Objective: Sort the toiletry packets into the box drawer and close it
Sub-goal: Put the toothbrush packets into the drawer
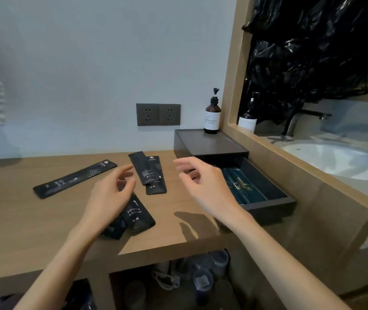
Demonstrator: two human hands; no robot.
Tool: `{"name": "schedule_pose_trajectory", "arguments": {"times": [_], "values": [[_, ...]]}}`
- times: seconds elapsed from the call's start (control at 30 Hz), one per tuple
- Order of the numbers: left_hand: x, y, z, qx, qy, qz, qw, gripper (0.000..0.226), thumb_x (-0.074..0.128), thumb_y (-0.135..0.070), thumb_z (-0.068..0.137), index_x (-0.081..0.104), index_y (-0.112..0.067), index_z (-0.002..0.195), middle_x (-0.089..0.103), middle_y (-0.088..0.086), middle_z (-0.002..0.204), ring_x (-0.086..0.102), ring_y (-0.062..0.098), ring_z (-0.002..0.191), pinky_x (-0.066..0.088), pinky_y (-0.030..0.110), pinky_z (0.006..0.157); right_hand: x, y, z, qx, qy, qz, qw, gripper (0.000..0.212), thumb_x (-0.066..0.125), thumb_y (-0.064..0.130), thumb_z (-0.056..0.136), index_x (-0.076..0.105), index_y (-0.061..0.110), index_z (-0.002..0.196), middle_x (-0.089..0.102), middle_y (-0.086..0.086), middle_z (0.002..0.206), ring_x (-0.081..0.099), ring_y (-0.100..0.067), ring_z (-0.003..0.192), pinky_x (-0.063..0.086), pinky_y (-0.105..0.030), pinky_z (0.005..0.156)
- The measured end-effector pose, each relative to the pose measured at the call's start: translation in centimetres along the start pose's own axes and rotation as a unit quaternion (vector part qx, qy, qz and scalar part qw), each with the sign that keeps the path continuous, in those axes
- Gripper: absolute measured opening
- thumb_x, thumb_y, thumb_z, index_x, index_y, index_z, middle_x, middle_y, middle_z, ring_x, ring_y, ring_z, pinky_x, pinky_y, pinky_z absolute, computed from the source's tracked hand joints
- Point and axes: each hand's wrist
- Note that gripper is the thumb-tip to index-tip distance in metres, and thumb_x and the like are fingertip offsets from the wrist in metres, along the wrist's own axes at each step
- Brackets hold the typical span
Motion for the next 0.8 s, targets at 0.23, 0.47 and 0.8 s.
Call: {"name": "schedule_pose_trajectory", "arguments": {"times": [0.23, 0.47, 0.8], "values": [[-5.5, 7.2, 2.1, -0.047, -0.064, 0.08, 0.994, 0.037, 0.057, -0.021, 0.092, 0.057, -0.018, 0.129, 0.067, 0.0, 0.116, 0.062, 0.019, 0.106, 0.048, 0.038, 0.094, 8.9, -0.5, 1.2, 0.031, 0.116, -0.035, 0.992, 0.038, 0.056, 0.026, 0.093, 0.053, 0.028, 0.131, 0.058, 0.007, 0.123, 0.053, -0.004, 0.099, 0.047, -0.024, 0.087], [-6.4, 13.2, 4.9, -0.094, -0.042, 0.198, 0.975, 0.048, 0.057, -0.027, 0.091, 0.05, -0.012, 0.136, 0.059, 0.012, 0.13, 0.054, 0.029, 0.118, 0.044, 0.044, 0.099, 14.2, -2.0, 2.0, 0.06, 0.151, -0.127, 0.979, 0.059, 0.062, 0.051, 0.083, 0.043, 0.032, 0.136, 0.047, 0.005, 0.139, 0.037, -0.024, 0.126, 0.037, -0.039, 0.102], [-4.6, 17.1, 7.8, -0.136, -0.024, 0.34, 0.93, 0.06, 0.049, -0.046, 0.092, 0.045, -0.01, 0.14, 0.054, 0.015, 0.138, 0.038, 0.037, 0.133, 0.025, 0.053, 0.11, 14.9, -3.6, 3.4, 0.103, 0.139, -0.026, 0.985, 0.071, 0.076, 0.045, 0.072, 0.044, 0.029, 0.134, 0.055, 0.005, 0.129, 0.044, -0.019, 0.121, 0.041, -0.042, 0.102]]}}
Point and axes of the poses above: each hand's wrist, its own z-axis towards the middle knuckle, its own x-axis out of the palm, y = z × x
